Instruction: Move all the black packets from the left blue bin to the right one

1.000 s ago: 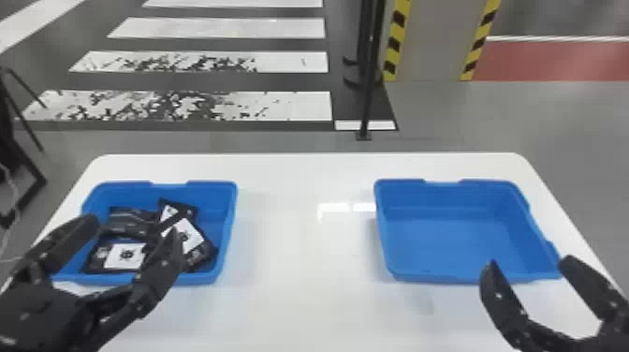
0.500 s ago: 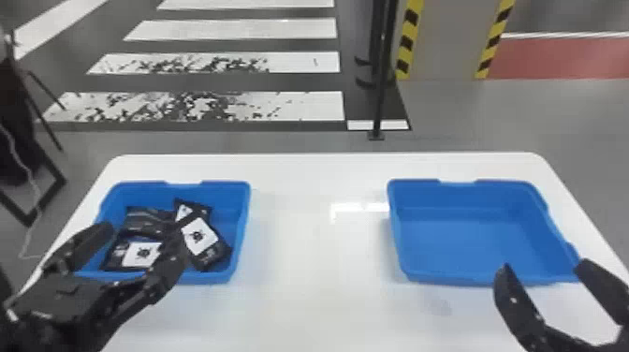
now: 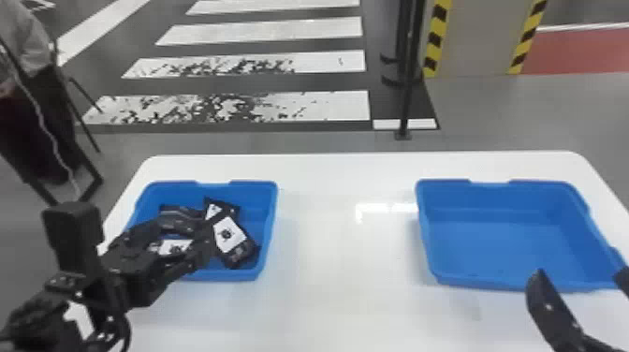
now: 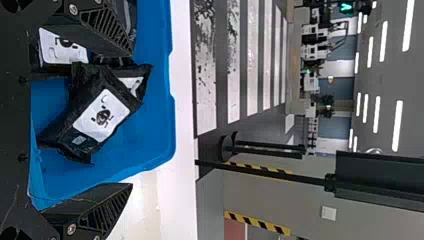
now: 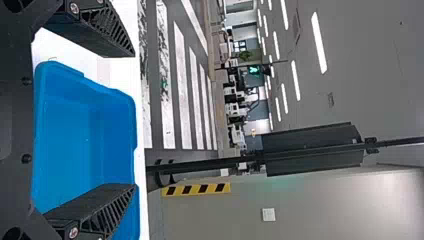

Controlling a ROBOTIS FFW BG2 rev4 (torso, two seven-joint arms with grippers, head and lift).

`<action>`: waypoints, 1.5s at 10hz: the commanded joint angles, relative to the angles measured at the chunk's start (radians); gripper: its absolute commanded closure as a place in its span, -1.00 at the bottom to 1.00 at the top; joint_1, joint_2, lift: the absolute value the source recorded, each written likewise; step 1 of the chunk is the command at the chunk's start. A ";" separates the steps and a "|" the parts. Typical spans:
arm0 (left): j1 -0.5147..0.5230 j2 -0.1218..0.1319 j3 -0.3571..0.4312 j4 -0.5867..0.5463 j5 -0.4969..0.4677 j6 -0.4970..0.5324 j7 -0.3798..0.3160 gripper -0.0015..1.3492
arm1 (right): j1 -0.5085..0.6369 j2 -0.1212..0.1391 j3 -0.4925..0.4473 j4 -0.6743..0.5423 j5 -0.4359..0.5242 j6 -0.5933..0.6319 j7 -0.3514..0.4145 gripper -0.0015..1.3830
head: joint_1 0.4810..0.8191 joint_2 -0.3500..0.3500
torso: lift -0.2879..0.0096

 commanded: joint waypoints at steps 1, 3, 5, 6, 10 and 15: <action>-0.073 0.025 -0.019 0.074 -0.012 0.053 -0.003 -0.82 | 0.000 0.001 0.000 0.001 -0.004 0.000 0.000 -0.87 | 0.27 0.36 | -0.01; -0.188 0.031 -0.029 0.177 -0.083 0.109 -0.023 -0.82 | 0.000 0.001 0.000 0.004 -0.004 0.000 0.000 -0.87 | 0.27 0.38 | -0.01; -0.333 0.039 -0.031 0.337 -0.155 0.176 -0.104 -0.81 | -0.007 0.001 0.004 0.006 -0.004 0.000 0.000 -0.87 | 0.27 0.42 | -0.01; -0.382 0.043 -0.037 0.391 -0.175 0.232 -0.135 -0.81 | -0.010 0.001 0.006 0.009 -0.004 0.000 0.002 -0.87 | 0.27 0.45 | -0.01; -0.439 0.056 -0.105 0.437 -0.215 0.264 -0.205 -0.81 | -0.012 0.001 0.008 0.016 -0.006 0.000 0.002 -0.87 | 0.27 0.44 | -0.01; -0.517 0.071 -0.151 0.548 -0.229 0.311 -0.253 -0.79 | -0.015 0.001 0.008 0.018 -0.014 0.002 0.002 -0.87 | 0.27 0.34 | -0.01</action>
